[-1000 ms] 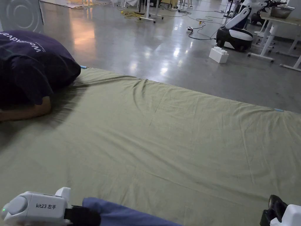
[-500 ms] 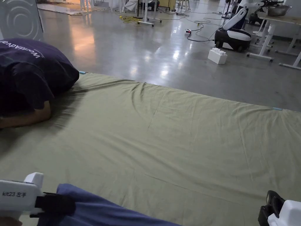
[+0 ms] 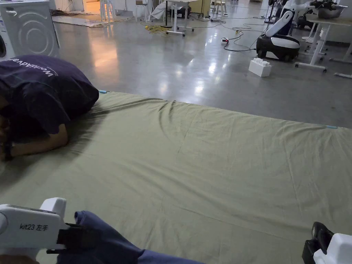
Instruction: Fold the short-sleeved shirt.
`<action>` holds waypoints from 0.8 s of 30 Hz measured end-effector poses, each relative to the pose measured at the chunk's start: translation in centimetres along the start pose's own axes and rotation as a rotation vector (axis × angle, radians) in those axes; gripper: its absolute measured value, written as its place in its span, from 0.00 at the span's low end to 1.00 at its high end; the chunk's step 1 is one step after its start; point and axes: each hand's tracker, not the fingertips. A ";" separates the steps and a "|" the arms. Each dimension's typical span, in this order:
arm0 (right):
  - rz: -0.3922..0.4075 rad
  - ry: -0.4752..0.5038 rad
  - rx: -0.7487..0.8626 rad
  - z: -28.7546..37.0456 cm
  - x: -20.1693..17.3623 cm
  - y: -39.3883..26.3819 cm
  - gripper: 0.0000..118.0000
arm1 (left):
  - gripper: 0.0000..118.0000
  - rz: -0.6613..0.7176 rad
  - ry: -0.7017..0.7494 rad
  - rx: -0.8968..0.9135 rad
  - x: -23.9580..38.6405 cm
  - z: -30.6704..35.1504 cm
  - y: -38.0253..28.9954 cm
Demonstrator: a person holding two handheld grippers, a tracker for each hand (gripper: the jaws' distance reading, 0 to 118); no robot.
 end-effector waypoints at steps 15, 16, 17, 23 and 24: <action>-0.037 -0.028 -0.022 0.9 1.8 -1.2 0.00 | 0.06 0.072 -0.125 -0.180 9.6 -11.7 -3.6; -0.039 -0.031 -0.025 1.0 2.0 -1.3 0.00 | 0.06 0.079 -0.113 -0.193 10.2 -13.1 -4.1; -0.042 -0.034 -0.027 1.0 2.1 -1.4 0.00 | 0.07 0.084 -0.098 -0.207 10.5 -14.1 -4.5; -0.042 -0.049 -0.040 1.4 2.7 -2.0 0.00 | 0.07 0.124 -0.017 -0.241 11.2 -19.0 -6.5; -0.043 -0.051 -0.043 1.4 2.7 -2.1 0.00 | 0.07 0.129 -0.006 -0.241 11.5 -19.4 -6.8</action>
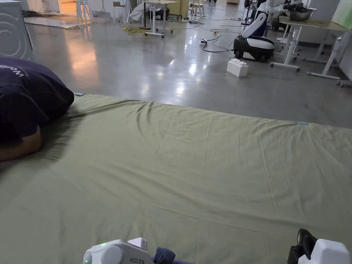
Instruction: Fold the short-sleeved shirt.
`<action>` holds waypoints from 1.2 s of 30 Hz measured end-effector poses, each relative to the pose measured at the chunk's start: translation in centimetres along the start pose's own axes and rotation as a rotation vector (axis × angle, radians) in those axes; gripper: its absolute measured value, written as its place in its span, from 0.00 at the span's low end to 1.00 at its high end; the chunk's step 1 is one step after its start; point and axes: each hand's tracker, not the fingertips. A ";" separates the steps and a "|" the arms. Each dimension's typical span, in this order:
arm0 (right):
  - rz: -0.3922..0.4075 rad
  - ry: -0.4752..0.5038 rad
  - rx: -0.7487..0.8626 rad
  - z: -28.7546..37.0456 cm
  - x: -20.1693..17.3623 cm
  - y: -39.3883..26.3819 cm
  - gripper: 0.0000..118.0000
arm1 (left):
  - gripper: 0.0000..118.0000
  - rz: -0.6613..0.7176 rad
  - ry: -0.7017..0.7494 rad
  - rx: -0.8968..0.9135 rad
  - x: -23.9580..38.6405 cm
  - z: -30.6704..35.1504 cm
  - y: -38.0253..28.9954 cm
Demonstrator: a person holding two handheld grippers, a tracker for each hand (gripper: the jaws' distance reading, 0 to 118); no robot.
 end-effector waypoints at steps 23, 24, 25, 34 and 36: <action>-0.005 -0.002 -0.010 0.5 0.7 -0.2 0.00 | 0.19 -0.070 -0.013 0.133 0.8 5.7 -0.2; -0.005 -0.001 -0.010 0.5 0.8 -0.2 0.00 | 0.19 -0.078 0.012 0.111 0.7 4.8 -0.3; -0.005 -0.001 -0.012 0.5 0.8 -0.3 0.00 | 0.19 -0.086 0.041 0.099 0.5 4.4 -0.5; -0.009 0.004 -0.029 0.6 0.6 -0.8 0.00 | 0.17 -0.117 -0.050 0.046 2.1 -0.1 -3.3; -0.007 0.004 -0.033 0.6 0.7 -1.0 0.00 | 0.17 -0.147 -0.100 0.048 2.9 -0.2 -3.6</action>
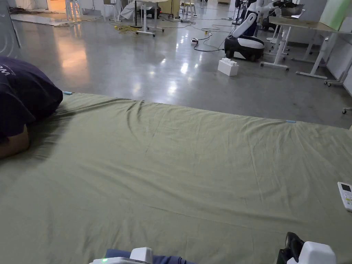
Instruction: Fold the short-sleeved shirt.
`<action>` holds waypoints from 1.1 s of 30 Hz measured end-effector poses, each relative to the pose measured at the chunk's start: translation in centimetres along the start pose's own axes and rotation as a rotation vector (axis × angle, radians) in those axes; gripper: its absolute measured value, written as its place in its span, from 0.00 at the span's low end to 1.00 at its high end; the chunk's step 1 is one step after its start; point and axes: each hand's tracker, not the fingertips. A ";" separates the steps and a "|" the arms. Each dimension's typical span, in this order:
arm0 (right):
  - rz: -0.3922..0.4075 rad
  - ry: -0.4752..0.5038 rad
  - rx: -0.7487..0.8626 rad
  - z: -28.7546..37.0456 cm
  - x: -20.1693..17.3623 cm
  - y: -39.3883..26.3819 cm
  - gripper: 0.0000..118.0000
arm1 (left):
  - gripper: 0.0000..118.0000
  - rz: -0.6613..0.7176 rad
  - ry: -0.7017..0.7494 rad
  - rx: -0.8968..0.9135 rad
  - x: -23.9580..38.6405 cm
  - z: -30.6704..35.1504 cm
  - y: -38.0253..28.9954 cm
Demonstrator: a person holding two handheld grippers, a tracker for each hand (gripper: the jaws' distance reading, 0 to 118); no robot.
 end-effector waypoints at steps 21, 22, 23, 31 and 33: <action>0.000 0.008 -0.001 0.0 0.1 0.4 0.00 | 0.63 -0.074 -0.107 0.117 -3.4 7.9 2.2; -0.001 0.008 0.000 0.0 0.0 0.5 0.00 | 0.63 -0.068 -0.098 0.136 -4.7 9.1 2.7; -0.002 0.008 0.001 0.0 0.0 0.5 0.00 | 0.63 -0.058 -0.079 0.145 -6.1 10.0 3.0; -0.065 0.024 -0.034 -0.3 -0.6 0.2 0.00 | 0.62 0.144 -0.098 0.138 -17.5 11.2 2.5; -0.067 0.026 -0.036 -0.2 -1.0 0.1 0.00 | 0.61 0.196 -0.151 0.128 -19.3 10.1 2.1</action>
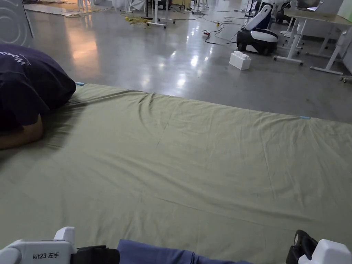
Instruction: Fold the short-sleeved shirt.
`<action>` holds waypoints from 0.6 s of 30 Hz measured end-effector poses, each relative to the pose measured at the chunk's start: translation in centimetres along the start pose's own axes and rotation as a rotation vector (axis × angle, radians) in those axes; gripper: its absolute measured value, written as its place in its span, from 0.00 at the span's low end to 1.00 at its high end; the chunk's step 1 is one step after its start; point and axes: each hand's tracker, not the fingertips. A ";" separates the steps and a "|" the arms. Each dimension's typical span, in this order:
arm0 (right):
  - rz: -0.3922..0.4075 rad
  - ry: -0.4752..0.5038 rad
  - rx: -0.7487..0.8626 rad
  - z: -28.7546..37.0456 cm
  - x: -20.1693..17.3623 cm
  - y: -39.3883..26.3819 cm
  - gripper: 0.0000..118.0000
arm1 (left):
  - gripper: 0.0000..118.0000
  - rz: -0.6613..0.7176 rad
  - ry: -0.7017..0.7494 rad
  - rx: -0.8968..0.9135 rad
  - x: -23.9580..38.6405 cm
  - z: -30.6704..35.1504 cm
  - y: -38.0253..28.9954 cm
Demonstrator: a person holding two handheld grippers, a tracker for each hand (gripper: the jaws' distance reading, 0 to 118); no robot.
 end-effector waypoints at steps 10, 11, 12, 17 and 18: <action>0.019 -0.004 0.022 0.0 -0.4 0.2 0.00 | 0.19 0.101 -0.188 -0.021 -0.6 -5.0 -1.3; 0.020 -0.005 0.021 -0.1 -0.4 0.2 0.00 | 0.16 0.090 -0.166 -0.019 -0.8 -5.5 -1.4; 0.021 -0.007 0.021 -0.1 -0.3 0.2 0.00 | 0.15 0.077 -0.147 -0.017 -0.7 -5.9 -1.5; 0.019 -0.016 0.019 0.1 -0.1 0.4 0.00 | 0.09 0.133 -0.152 -0.002 -1.0 -5.9 -1.9; 0.020 -0.017 0.019 0.1 0.0 0.4 0.00 | 0.09 0.133 -0.149 -0.001 -0.9 -5.7 -1.8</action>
